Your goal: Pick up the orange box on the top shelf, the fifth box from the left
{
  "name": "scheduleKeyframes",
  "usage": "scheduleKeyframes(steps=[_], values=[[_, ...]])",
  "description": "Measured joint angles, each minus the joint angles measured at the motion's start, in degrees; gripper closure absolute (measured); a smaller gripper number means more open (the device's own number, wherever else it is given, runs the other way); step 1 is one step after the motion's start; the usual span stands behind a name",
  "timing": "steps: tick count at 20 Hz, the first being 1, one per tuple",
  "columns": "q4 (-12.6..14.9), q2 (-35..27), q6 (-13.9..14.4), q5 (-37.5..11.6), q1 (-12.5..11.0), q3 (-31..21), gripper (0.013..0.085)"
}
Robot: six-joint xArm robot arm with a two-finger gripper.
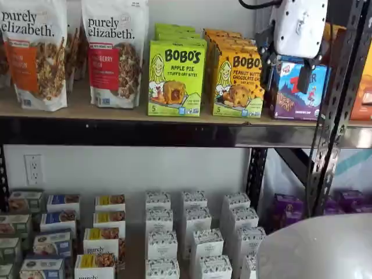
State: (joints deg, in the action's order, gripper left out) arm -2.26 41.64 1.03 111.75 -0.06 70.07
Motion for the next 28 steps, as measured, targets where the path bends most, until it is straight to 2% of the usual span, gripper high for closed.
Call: scheduleKeyframes(steps=[3, 9, 12, 17, 22, 28], values=[[2.01, -1.84, 0.59, 3.23, 1.48, 1.81, 0.0130], [2.86, -2.17, 0.71, 4.01, 1.93, 1.91, 0.0130], [6.39, -2.45, 2.01, 3.63, 4.87, 1.11, 0.0130], [4.36, -3.00, 2.49, -1.36, 4.03, -0.70, 0.0130], [4.04, -7.13, 3.10, -4.31, 4.43, 1.15, 0.0130], [3.79, -7.81, 4.19, -13.92, 5.04, -0.12, 0.0130]])
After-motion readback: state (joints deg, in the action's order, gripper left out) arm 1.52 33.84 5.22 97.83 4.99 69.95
